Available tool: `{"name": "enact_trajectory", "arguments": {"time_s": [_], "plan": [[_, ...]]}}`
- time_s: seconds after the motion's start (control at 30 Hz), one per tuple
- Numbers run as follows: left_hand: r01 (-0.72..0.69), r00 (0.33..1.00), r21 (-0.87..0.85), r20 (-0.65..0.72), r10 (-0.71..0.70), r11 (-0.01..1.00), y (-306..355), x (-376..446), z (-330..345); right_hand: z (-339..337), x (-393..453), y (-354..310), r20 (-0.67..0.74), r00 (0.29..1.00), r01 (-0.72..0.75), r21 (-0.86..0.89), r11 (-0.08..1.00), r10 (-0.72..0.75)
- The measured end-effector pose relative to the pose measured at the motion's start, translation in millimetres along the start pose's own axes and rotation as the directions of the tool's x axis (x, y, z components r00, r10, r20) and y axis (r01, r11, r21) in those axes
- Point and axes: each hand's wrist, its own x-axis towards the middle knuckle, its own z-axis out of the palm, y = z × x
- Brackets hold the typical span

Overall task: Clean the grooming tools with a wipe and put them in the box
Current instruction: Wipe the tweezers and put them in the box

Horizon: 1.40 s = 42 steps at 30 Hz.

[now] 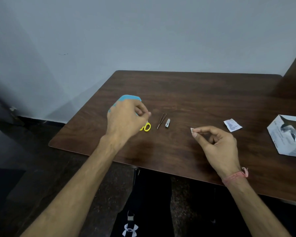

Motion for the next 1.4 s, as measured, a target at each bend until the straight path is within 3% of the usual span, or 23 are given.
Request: {"name": "enact_trajectory", "arguments": {"time_s": [0.07, 0.17, 0.53, 0.63, 0.77, 0.9, 1.0, 1.17, 1.33, 1.4], "plan": [[-0.015, 0.990, -0.005, 0.137, 0.015, 1.000, 9, -7, 20, -1, 0, -1, -0.007, 1.000, 0.001, -0.021, 1.000, -0.001], [0.032, 0.973, 0.003, 0.230, -0.032, 0.999, 16, -7, 43, -2, -2, 0, -0.022, 1.000, 0.001, -0.003, 1.000, -0.001], [0.143, 0.980, 0.032, 0.137, -0.146, 0.989, 26, -10, 67, -2, 1, 5, -0.066, 0.997, -0.037, 0.039, 0.999, 0.039], [0.170, 0.972, -0.011, 0.170, -0.165, 0.985, 25, -14, 65, -2, 1, 6, -0.072, 0.997, -0.035, 0.037, 0.999, 0.037], [0.164, 0.982, -0.187, 0.125, -0.143, 0.969, 16, -38, 48, -7, -5, 6, -0.054, 0.998, -0.016, 0.066, 0.998, 0.019], [0.214, 0.956, -0.550, 0.289, -0.056, 0.807, 31, -70, 49, -15, -16, 7, -0.089, 0.996, 0.031, 0.123, 0.992, -0.020], [0.286, 0.914, -0.648, 0.405, 0.002, 0.706, 55, -81, 67, -28, -20, 2, -0.136, 0.982, 0.132, 0.018, 0.991, -0.129], [0.295, 0.872, -0.681, 0.478, 0.102, 0.671, 86, -77, 95, -64, -20, 5, -0.169, 0.923, 0.291, -0.279, 0.915, -0.345], [0.227, 0.842, -0.702, 0.490, 0.226, 0.675, 102, -76, 115, -95, -6, 28, -0.005, 0.825, 0.458, -0.578, 0.675, -0.565], [0.179, 0.834, -0.708, 0.478, 0.277, 0.683, 101, -77, 120, -96, -5, 30, 0.039, 0.799, 0.489, -0.622, 0.612, -0.599]]}}
